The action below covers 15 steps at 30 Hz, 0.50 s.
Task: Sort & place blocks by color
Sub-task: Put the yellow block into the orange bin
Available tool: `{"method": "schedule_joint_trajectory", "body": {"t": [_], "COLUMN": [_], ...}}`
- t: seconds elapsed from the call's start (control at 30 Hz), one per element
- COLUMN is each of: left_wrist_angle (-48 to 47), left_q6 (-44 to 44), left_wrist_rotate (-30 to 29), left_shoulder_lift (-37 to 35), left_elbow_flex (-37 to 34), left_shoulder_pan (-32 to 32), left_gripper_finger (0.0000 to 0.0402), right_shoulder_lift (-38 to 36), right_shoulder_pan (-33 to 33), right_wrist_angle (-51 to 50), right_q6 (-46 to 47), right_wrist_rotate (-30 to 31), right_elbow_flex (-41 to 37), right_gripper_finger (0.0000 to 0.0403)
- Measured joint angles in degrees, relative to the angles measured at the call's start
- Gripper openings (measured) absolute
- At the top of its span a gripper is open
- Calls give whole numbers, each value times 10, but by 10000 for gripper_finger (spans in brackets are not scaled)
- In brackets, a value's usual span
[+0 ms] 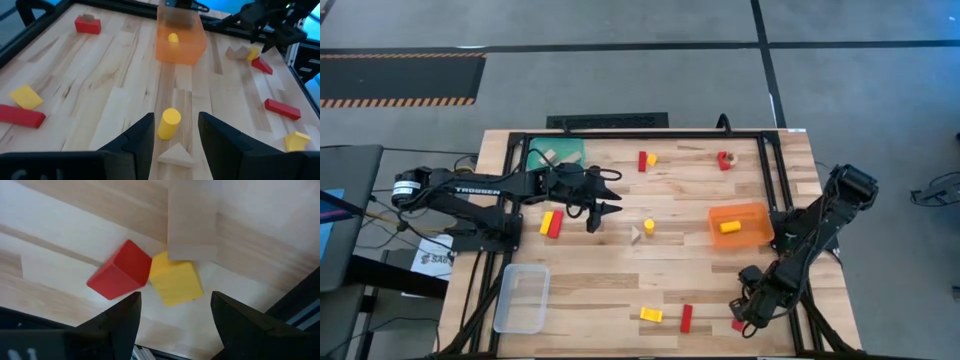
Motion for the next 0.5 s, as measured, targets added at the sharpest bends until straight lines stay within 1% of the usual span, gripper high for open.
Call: {"method": "schedule_joint_trajectory", "body": {"t": [0.1, 0.2, 0.37, 0.5], "left_wrist_angle": [-8, -10, -14, -24], "left_q6": [0, 6, 7, 1], "left_wrist_rotate": [-1, -2, -2, -2], "left_shoulder_lift": [0, 0, 0, 0], "left_elbow_flex": [0, 0, 0, 0], "left_shoulder_pan": [0, 0, 5, 8], "left_gripper_finger": [139, 139, 139, 139], "right_shoulder_lift": [0, 0, 0, -1], "right_shoulder_pan": [1, 1, 1, 2], "right_wrist_angle": [-6, -1, 39, 42], "right_q6": [-10, -41, -113, -131], "right_wrist_rotate": [15, 15, 15, 13], "right_elbow_flex": [-5, -13, -29, -35], "right_gripper_finger": [264, 264, 264, 264]}}
